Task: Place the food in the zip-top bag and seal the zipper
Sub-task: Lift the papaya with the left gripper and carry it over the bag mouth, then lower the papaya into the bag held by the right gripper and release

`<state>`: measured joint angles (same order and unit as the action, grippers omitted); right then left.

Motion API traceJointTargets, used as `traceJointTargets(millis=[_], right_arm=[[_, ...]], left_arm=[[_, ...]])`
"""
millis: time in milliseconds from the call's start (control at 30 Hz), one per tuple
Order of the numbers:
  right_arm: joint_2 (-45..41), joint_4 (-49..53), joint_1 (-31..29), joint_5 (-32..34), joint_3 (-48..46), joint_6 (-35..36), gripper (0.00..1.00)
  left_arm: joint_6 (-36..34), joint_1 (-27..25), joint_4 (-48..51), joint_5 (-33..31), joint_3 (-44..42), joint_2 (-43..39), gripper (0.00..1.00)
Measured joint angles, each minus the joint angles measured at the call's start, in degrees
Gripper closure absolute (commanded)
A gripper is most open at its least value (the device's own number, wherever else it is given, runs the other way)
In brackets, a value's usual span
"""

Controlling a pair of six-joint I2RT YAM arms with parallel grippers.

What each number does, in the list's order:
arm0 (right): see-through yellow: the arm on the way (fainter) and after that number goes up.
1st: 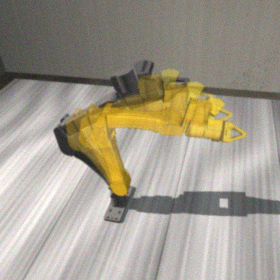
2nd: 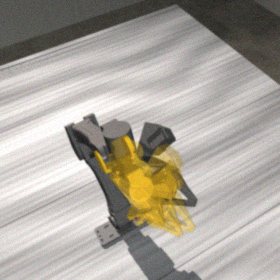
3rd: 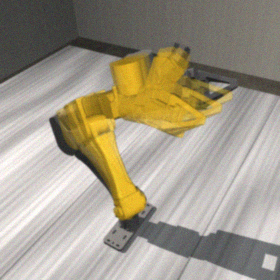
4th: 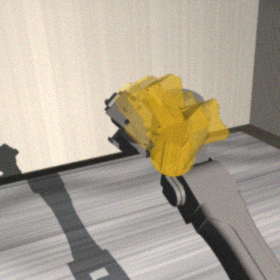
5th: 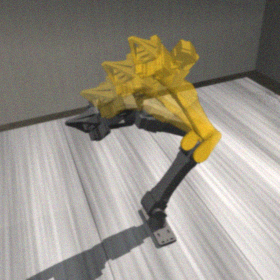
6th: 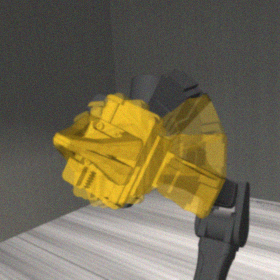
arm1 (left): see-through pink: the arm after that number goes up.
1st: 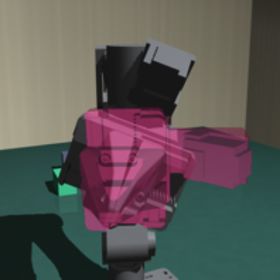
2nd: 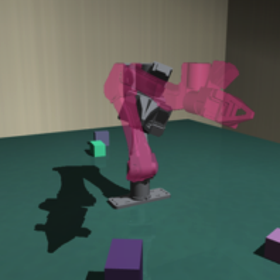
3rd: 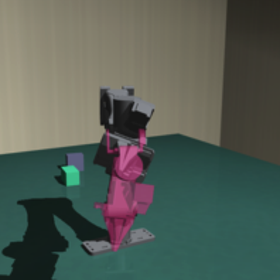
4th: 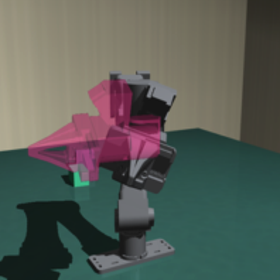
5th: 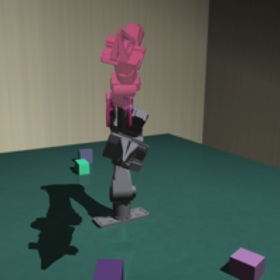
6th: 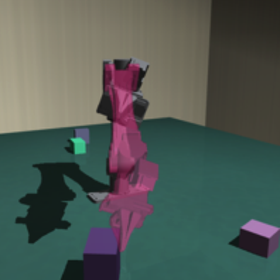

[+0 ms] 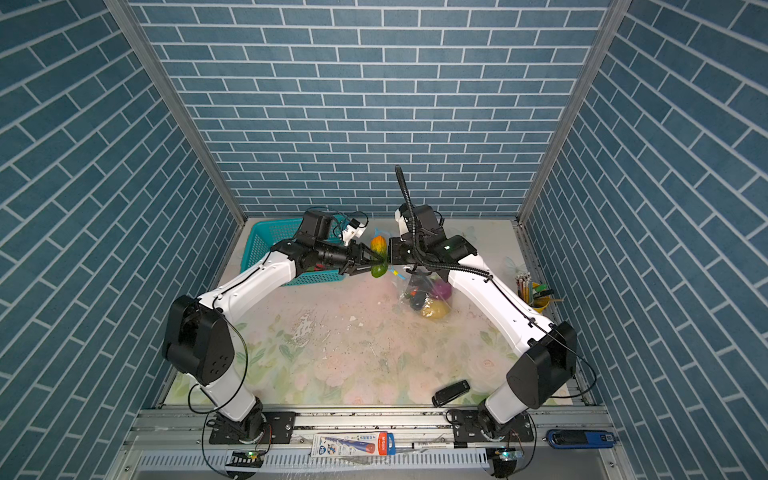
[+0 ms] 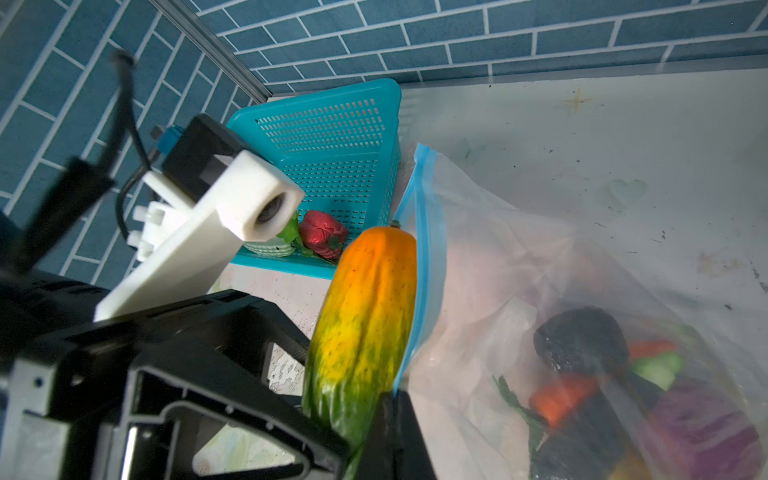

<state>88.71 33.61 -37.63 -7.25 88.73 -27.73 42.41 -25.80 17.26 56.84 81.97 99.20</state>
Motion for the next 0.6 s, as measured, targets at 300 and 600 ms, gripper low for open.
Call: traceJointTargets(millis=[300,600], right_arm=[[-0.7,-2.0,-1.3,0.4,-1.7,2.2,1.00],[-1.3,-2.9,-1.7,0.5,-2.5,3.8,1.00]], left_arm=[[1.8,0.0,2.3,0.5,1.5,1.1,0.73],[5.7,0.0,1.3,0.9,2.3,2.3,0.73]])
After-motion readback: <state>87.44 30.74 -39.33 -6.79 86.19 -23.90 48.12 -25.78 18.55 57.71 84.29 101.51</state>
